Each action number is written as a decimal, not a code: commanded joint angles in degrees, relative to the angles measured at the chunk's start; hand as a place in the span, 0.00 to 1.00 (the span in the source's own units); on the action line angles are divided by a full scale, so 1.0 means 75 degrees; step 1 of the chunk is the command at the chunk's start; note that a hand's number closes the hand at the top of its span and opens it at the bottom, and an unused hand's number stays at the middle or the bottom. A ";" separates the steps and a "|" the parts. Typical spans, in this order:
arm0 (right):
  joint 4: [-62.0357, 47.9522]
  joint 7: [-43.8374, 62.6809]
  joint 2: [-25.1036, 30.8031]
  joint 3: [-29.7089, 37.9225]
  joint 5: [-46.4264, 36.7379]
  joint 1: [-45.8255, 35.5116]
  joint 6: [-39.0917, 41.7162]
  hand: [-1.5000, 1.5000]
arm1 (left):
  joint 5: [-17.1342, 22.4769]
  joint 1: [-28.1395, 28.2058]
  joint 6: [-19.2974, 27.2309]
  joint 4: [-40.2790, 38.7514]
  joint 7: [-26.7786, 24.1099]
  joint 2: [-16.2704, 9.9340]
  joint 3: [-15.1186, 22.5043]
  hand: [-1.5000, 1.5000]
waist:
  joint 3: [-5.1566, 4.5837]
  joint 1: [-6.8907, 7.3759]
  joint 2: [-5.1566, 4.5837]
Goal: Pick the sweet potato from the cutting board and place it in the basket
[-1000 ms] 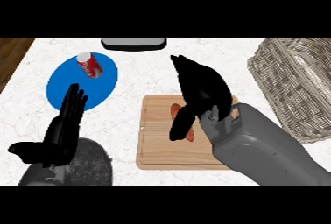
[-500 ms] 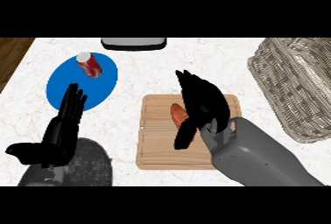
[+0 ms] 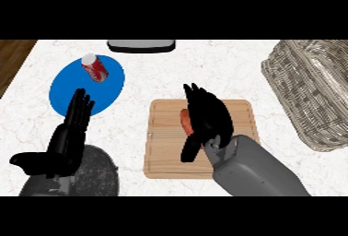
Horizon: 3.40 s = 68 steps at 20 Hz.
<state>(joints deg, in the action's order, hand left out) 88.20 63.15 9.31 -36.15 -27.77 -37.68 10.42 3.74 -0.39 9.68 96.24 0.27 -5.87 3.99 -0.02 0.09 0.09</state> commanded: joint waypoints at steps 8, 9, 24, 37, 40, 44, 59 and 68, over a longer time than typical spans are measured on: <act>-0.0819 0.0005 -0.0734 0.0519 -0.1355 0.0392 0.0125 0.00 | -0.0323 -0.0159 0.0193 -0.0007 0.0109 0.0204 0.0018 0.50 | 0.0002 0.0004 -0.0010; -0.0402 0.0373 -0.0795 0.0584 -0.1321 0.0390 0.0465 0.00 | -0.0191 0.0269 0.0068 0.0531 0.0237 0.0240 0.0178 0.50 | 0.0002 0.0012 0.0001; -0.1799 -0.0844 -0.1235 0.1126 -0.1990 0.0734 0.0459 0.00 | -0.0145 -0.0569 -0.0267 -0.0681 -0.0194 0.0171 -0.0445 0.50 | 0.0002 0.0011 -0.0016; -0.3150 -0.1357 -0.1241 0.0751 -0.1668 0.0480 -0.0581 0.00 | -0.0226 -0.0245 -0.0330 -0.0171 0.0090 0.0319 -0.0373 0.50 | 0.0003 0.0056 -0.0020; -0.2488 -0.1724 -0.1241 0.0835 -0.2221 0.1440 -0.0644 0.00 | -0.0450 0.0182 -0.0190 0.0327 0.0112 0.0425 -0.0185 0.50 | 0.0003 0.0014 -0.0007; -0.3184 -0.1825 -0.1241 0.0927 -0.2031 0.1021 -0.0969 0.00 | -0.0307 0.0186 -0.0464 -0.0225 -0.0385 0.0393 -0.0348 0.50 | 0.0002 0.0027 -0.0013; -0.4338 -0.3157 -0.1239 0.0521 -0.2331 0.0619 -0.0555 1.00 | -0.0208 -0.0198 -0.0493 0.0052 0.0253 0.0332 -0.0569 0.50 | 0.0003 0.0039 -0.0018; -0.6187 0.0194 0.0436 0.4097 -0.2116 -0.0867 -0.2562 1.00 | -0.0308 -0.0298 -0.0568 0.0300 0.0178 0.0382 -0.0265 0.50 | 0.0018 0.0470 -0.0420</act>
<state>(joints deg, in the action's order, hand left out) 47.18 55.87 8.87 -12.90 -43.49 -40.40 -3.00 1.22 -2.17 6.33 97.95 2.14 -2.97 1.24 0.09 1.84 -1.93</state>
